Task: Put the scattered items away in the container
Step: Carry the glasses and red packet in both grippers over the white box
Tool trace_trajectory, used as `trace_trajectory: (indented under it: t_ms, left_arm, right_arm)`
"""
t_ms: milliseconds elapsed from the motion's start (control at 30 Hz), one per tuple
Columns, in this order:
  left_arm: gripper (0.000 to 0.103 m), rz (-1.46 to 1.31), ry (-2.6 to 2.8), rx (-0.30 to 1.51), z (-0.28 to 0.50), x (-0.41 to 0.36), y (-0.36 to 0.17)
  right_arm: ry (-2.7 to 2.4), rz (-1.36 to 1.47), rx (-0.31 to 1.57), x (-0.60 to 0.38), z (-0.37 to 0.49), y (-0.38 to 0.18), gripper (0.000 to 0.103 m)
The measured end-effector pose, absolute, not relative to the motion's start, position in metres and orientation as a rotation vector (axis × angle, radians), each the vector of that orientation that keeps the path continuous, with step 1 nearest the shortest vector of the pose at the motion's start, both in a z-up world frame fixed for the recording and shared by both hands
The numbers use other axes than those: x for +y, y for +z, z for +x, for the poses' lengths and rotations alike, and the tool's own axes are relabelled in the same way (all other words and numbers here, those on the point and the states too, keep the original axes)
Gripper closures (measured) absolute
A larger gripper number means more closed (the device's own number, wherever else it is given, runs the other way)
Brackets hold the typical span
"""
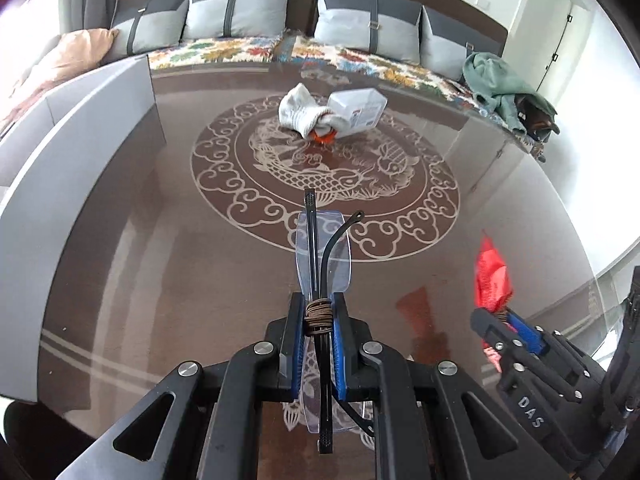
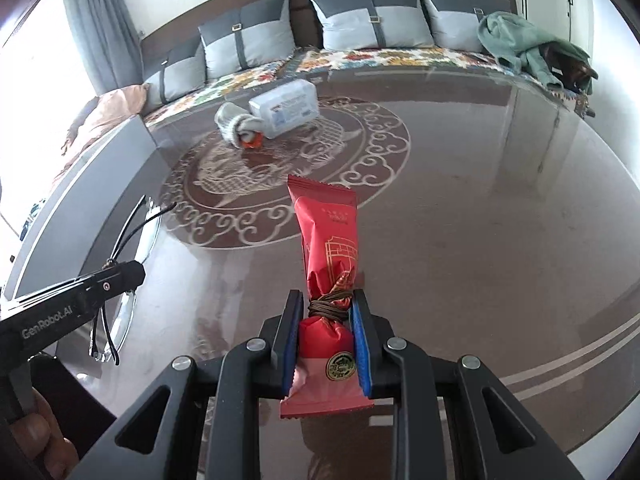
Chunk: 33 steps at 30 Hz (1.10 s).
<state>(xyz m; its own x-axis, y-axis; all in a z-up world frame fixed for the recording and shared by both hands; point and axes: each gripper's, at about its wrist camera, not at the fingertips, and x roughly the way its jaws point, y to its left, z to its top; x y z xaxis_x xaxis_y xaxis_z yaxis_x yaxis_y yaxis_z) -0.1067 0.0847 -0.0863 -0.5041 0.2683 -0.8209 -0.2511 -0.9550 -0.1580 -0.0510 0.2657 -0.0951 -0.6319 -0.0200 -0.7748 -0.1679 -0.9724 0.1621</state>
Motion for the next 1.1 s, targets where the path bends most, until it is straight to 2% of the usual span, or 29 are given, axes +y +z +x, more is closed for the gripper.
trace_trajectory:
  t_ms: [367,633,867,1100]
  left_arm:
    - [0.091,-1.344,2.546,-0.160,-0.074,0.019,-0.075]
    - [0.091,-1.226,2.728,-0.383,-0.070,-0.080,-0.018]
    - [0.091,-1.118,2.907,-0.493,-0.104,-0.174,0.042]
    - [0.091,-1.077,2.964,-0.545,-0.175,-0.234,0.075]
  right_arm:
    - [2.846,-1.391,0.169,0.193,-0.043,-0.085,0.079]
    - [3.079,-1.357,0.001,0.096,-0.066,-0.029,0.079]
    - [3.336,-1.213,0.004,0.010,-0.125,0.049,0.079]
    - [3.443,-1.267,-0.004,-0.067,-0.219,0.083,0.079]
